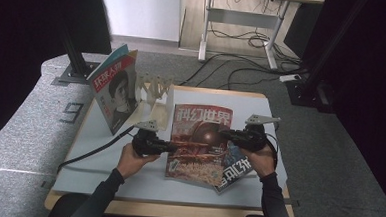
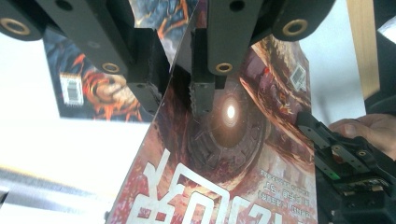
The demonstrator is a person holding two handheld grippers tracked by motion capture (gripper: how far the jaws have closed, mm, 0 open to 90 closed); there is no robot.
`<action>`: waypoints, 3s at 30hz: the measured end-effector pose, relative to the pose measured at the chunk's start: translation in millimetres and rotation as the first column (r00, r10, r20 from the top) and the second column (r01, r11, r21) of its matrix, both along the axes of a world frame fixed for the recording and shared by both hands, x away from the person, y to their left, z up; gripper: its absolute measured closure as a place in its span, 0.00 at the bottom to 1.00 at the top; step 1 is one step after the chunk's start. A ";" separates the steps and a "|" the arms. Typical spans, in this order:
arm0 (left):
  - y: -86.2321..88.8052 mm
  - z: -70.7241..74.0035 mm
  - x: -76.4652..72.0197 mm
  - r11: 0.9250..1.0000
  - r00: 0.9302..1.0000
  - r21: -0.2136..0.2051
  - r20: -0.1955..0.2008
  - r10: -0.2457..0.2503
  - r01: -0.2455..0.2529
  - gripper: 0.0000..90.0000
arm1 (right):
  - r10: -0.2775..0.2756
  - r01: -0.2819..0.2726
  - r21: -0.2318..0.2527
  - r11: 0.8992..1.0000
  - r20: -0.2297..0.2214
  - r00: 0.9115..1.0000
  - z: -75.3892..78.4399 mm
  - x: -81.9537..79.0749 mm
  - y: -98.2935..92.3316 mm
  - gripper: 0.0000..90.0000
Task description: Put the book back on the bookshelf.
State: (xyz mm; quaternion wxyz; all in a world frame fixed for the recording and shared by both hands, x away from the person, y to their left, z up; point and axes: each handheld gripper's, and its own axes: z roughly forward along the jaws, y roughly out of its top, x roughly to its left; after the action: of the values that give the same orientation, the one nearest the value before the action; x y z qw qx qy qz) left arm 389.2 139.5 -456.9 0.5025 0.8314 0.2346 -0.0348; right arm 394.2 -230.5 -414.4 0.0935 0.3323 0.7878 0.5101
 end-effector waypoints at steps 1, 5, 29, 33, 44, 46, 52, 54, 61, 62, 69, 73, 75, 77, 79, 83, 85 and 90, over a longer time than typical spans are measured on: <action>0.6 1.2 0.0 1.000 1.000 -0.003 0.003 0.003 -0.003 0.92 | 0.000 0.000 0.000 1.000 0.010 1.000 3.1 -0.4 1.1 0.85; 2.4 7.2 0.2 1.000 0.999 -0.014 0.026 0.021 -0.020 0.93 | -0.002 0.002 0.014 1.000 0.052 0.999 14.1 -1.2 4.8 0.86; -5.0 22.6 -13.2 0.994 0.963 0.086 0.266 0.041 -0.066 0.91 | 0.014 -0.008 -0.028 1.000 0.218 0.976 37.7 -15.1 14.3 0.89; -7.5 28.4 -12.5 0.996 0.966 0.068 0.256 0.040 -0.059 0.88 | 0.023 -0.018 -0.025 1.000 0.223 0.975 37.8 -16.6 15.4 0.88; -18.0 38.1 -10.3 0.995 0.968 0.083 0.250 0.040 -0.062 0.86 | 0.022 -0.020 -0.014 1.000 0.219 0.976 37.5 -16.0 16.2 0.86; -18.8 39.6 -9.0 0.995 0.970 0.080 0.242 0.038 -0.059 0.84 | 0.016 -0.015 -0.004 1.000 0.213 0.977 36.2 -15.6 14.3 0.86; -20.0 46.7 -6.3 0.996 0.971 0.054 0.233 0.055 -0.069 0.83 | 0.007 -0.008 0.008 1.000 0.204 0.979 34.7 -15.8 11.5 0.85; -19.5 46.6 -6.3 0.995 0.968 0.062 0.242 0.062 -0.079 0.89 | 0.007 -0.009 0.008 1.000 0.202 0.979 34.7 -15.7 11.4 0.85; -19.4 46.0 -8.7 0.995 0.963 0.067 0.263 0.052 -0.072 0.92 | -0.012 0.013 -0.002 1.000 0.194 0.981 34.5 -15.1 12.2 0.78; -19.0 45.9 -9.3 0.995 0.961 0.072 0.271 0.047 -0.068 0.93 | -0.023 0.026 -0.015 1.000 0.185 0.982 32.6 -14.5 11.2 0.76; -18.8 45.5 -11.0 0.995 0.960 0.073 0.278 0.041 -0.064 0.93 | -0.082 0.087 -0.030 0.996 0.148 0.986 19.3 -13.2 2.0 0.67; -18.7 45.7 -9.2 0.996 0.962 0.066 0.269 0.037 -0.057 0.93 | -0.126 0.130 -0.035 0.991 0.115 0.985 7.0 -13.8 -9.2 0.61; -18.7 45.7 -8.9 0.996 0.962 0.065 0.270 0.040 -0.059 0.93 | -0.135 0.139 -0.037 0.990 0.109 0.985 3.8 -13.8 -11.5 0.59; -18.4 45.8 -8.1 0.996 0.963 0.066 0.268 0.038 -0.058 0.93 | -0.149 0.154 -0.051 0.987 0.087 0.985 -4.3 -13.8 -15.3 0.54; -18.2 46.0 -7.7 0.996 0.962 0.067 0.270 0.037 -0.057 0.93 | -0.168 0.172 -0.079 0.982 0.059 0.984 -15.5 -13.7 -18.1 0.45; -18.0 46.2 -8.0 0.995 0.962 0.073 0.270 0.041 -0.063 0.93 | -0.186 0.189 -0.112 0.976 0.041 0.982 -29.0 -14.4 -18.3 0.32; -18.0 46.4 -8.2 0.995 0.962 0.076 0.269 0.043 -0.065 0.93 | -0.188 0.191 -0.123 0.974 0.036 0.981 -32.3 -14.5 -18.1 0.29; -18.1 46.4 -8.4 0.994 0.960 0.077 0.275 0.049 -0.073 0.93 | -0.199 0.196 -0.173 0.965 0.004 0.980 -48.8 -12.7 -16.2 0.17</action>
State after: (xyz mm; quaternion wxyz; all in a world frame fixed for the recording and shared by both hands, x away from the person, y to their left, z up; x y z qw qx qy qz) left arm 380.8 121.4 -410.5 0.4945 0.8416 0.1899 0.1059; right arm 381.5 -246.7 -463.2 0.1671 0.4031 0.7926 0.4259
